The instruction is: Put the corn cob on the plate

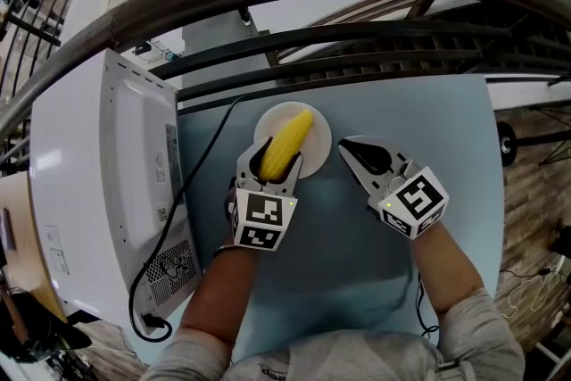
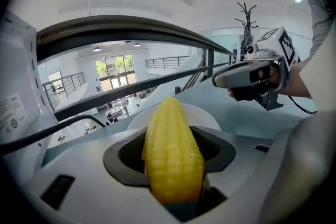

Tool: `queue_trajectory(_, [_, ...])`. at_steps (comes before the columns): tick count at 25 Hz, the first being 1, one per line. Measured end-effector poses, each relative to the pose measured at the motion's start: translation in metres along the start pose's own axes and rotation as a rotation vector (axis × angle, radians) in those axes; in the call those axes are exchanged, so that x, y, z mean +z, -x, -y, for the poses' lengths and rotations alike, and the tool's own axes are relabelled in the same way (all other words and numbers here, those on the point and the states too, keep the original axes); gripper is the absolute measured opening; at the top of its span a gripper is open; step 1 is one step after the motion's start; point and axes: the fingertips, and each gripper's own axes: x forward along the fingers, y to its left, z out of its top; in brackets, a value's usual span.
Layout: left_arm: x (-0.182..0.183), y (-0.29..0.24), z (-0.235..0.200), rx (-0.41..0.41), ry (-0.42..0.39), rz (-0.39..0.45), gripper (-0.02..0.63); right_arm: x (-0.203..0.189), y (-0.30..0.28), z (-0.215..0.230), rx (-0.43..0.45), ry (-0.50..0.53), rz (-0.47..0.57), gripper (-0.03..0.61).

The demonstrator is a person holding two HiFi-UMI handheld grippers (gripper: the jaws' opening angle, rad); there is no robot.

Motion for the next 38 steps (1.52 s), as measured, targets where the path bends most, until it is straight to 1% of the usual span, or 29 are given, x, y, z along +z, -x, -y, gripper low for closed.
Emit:
queue_trajectory(2, [-0.003, -0.002, 0.002, -0.002, -0.02, -0.029, 0.252, 0.0, 0.0, 0.0, -0.001, -0.002, 0.001, 0.017])
queue_trajectory(4, [-0.004, -0.003, 0.003, -0.003, -0.024, -0.04, 0.252, -0.001, -0.001, 0.001, -0.002, -0.004, 0.002, 0.017])
queue_trajectory(17, [-0.003, -0.002, 0.004, -0.01, -0.016, -0.035, 0.253, -0.002, 0.0, 0.001, -0.005, -0.012, -0.001, 0.017])
queue_trajectory(22, [-0.002, -0.001, 0.003, -0.013, 0.003, -0.03, 0.295, -0.002, 0.001, 0.002, -0.011, -0.021, -0.002, 0.017])
queue_trajectory(26, [0.0, 0.003, 0.002, -0.004, 0.007, -0.021, 0.304, -0.001, 0.001, 0.0, -0.014, -0.022, 0.001, 0.017])
queue_trajectory(33, [0.011, 0.02, 0.002, 0.02, -0.006, 0.0, 0.305, 0.007, 0.01, -0.003, -0.031, -0.029, -0.002, 0.017])
queue_trajectory(38, [0.03, 0.037, 0.007, 0.031, -0.011, 0.028, 0.305, 0.022, 0.024, -0.002, -0.054, -0.06, 0.01, 0.017])
